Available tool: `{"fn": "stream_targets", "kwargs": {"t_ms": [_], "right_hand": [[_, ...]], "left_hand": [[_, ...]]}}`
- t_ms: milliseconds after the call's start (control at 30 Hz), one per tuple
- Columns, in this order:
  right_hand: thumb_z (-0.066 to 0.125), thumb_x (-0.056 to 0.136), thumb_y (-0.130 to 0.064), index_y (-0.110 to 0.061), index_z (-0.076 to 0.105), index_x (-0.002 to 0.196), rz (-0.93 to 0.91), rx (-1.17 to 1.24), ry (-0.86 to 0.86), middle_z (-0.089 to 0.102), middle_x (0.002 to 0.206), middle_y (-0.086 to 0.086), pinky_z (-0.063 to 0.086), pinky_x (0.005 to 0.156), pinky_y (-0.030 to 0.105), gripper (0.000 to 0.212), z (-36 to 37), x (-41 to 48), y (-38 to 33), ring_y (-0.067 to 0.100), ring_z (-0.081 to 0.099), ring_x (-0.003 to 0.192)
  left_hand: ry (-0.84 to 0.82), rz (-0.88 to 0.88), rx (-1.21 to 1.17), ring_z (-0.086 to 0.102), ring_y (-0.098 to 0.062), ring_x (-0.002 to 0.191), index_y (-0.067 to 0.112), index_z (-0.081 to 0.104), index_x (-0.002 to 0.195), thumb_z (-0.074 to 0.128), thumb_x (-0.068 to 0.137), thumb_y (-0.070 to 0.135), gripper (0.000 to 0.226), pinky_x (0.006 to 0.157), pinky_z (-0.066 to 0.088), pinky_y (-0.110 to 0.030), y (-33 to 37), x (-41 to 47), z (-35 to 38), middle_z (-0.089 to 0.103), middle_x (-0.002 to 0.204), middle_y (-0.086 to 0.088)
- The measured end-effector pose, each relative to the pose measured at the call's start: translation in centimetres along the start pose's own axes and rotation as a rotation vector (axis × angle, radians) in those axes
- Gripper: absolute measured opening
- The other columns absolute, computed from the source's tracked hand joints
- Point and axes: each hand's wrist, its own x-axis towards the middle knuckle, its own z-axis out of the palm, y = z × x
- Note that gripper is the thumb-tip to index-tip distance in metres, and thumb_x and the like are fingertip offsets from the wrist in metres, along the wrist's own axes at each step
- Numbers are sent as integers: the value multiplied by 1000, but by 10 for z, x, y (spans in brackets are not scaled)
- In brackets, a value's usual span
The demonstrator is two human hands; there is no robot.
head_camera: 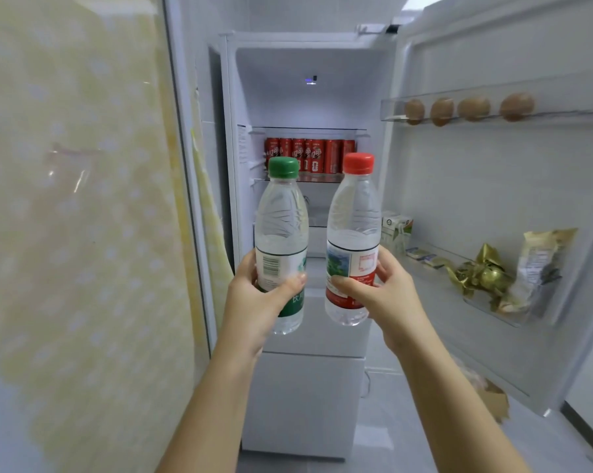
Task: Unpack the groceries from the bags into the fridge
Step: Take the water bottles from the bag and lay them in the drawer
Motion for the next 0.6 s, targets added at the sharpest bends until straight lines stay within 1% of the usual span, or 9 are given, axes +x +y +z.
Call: {"fn": "stream_targets", "kwargs": {"t_ms": [133, 333, 467, 600], "right_hand": [[84, 69, -6, -35, 64, 107, -1, 0, -10, 73, 101, -7, 55, 91, 45, 51, -7, 2, 2, 13, 68, 97], [84, 69, -8, -32, 64, 109, -4, 4, -21, 72, 101, -6, 55, 91, 46, 51, -15, 10, 6, 15, 68, 97], [84, 68, -8, -33, 64, 109, -1, 11, -39, 73, 100, -7, 56, 90, 45, 52, -15, 16, 11, 14, 68, 96], [85, 68, -10, -35, 63, 108, 4, 10, -43, 71, 104, -6, 55, 91, 46, 53, -13, 26, 21, 16, 67, 99]], "left_hand": [[8, 2, -17, 69, -6, 90, 30, 63, 110, 83, 73, 19, 44, 76, 53, -25, -3, 1, 7, 73, 97, 11], [28, 3, -18, 68, -8, 94, 29, 62, 115, 83, 72, 20, 48, 79, 54, -27, -5, 4, 14, 73, 101, 10], [43, 16, -20, 69, -3, 88, 28, 62, 114, 82, 73, 17, 47, 75, 52, -23, -5, 8, 17, 73, 98, 12], [41, 14, -7, 69, -4, 88, 26, 63, 114, 82, 73, 17, 47, 75, 53, -23, -10, 18, 19, 73, 98, 10]]}}
